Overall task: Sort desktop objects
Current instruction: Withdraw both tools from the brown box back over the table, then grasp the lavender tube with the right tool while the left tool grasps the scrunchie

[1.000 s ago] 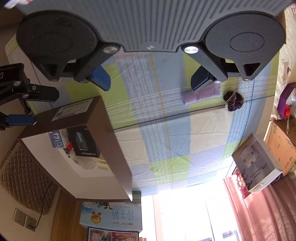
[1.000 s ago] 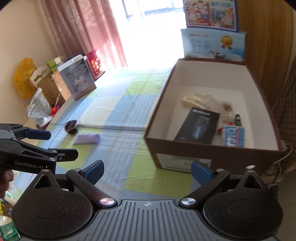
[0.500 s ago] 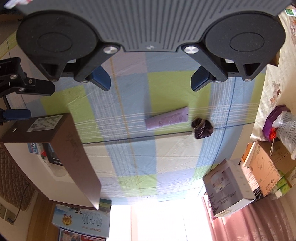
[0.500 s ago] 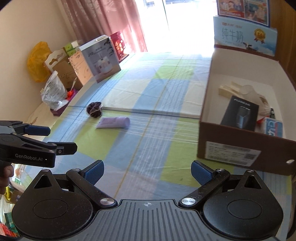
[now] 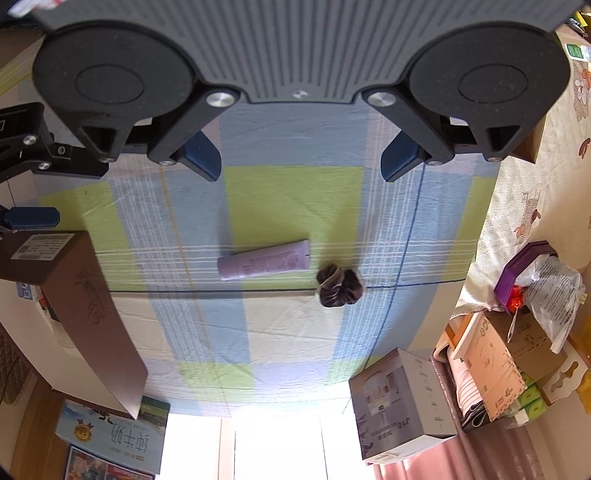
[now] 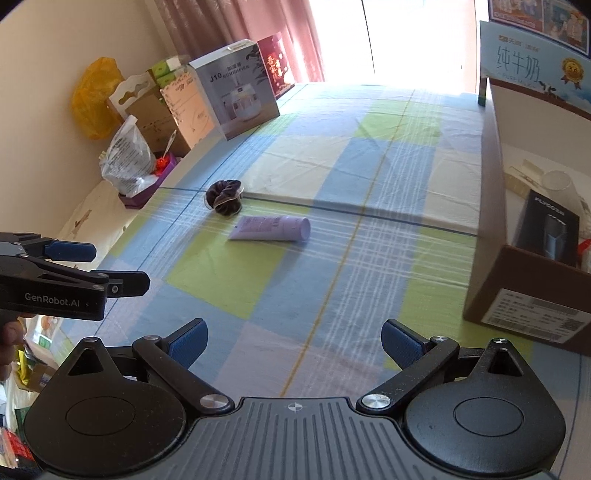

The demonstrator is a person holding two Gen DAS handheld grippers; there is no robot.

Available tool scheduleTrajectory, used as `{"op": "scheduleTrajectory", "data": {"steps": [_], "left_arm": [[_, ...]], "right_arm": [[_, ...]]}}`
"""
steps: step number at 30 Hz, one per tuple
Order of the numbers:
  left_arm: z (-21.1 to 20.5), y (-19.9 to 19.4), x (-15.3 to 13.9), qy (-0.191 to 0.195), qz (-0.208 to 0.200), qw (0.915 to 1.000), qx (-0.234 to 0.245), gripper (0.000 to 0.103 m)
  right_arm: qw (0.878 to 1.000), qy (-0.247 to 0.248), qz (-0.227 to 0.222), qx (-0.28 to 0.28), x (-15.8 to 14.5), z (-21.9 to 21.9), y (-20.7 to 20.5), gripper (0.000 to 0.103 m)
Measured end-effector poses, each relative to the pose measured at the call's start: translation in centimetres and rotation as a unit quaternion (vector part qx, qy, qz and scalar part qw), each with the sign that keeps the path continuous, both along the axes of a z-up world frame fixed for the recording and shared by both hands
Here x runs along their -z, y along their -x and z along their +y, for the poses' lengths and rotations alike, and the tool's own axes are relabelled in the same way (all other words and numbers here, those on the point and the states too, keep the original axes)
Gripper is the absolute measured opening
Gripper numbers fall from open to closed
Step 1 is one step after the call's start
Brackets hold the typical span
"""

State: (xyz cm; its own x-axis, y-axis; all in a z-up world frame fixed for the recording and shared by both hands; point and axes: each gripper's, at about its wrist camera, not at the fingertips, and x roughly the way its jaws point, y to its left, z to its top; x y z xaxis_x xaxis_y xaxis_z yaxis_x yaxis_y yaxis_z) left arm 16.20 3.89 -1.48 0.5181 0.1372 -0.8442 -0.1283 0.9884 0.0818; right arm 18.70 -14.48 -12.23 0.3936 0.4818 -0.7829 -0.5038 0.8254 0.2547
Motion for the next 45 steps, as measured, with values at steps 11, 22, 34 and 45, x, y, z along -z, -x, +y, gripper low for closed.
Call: {"op": "scheduleTrajectory", "data": {"steps": [11, 22, 34, 45], "left_arm": [[3.4, -0.9, 1.2, 0.005, 0.008, 0.9998, -0.017, 0.092], [6.5, -4.0, 4.1, 0.004, 0.009, 0.9996, -0.025, 0.091], [8.4, -8.3, 6.9, 0.012, 0.023, 0.9997, -0.006, 0.092], [9.2, -11.1, 8.4, 0.018, 0.032, 0.9992, 0.013, 0.091]], "right_arm": [[1.000, 0.000, -0.010, -0.027, 1.5, 3.7, -2.1, 0.098], [0.994, 0.021, -0.057, -0.088, 4.4, 8.0, -6.2, 0.097], [0.973, 0.085, -0.112, -0.184, 7.7, 12.3, -9.3, 0.070], [0.961, 0.129, -0.100, -0.222, 9.9, 13.8, -11.5, 0.038]]}}
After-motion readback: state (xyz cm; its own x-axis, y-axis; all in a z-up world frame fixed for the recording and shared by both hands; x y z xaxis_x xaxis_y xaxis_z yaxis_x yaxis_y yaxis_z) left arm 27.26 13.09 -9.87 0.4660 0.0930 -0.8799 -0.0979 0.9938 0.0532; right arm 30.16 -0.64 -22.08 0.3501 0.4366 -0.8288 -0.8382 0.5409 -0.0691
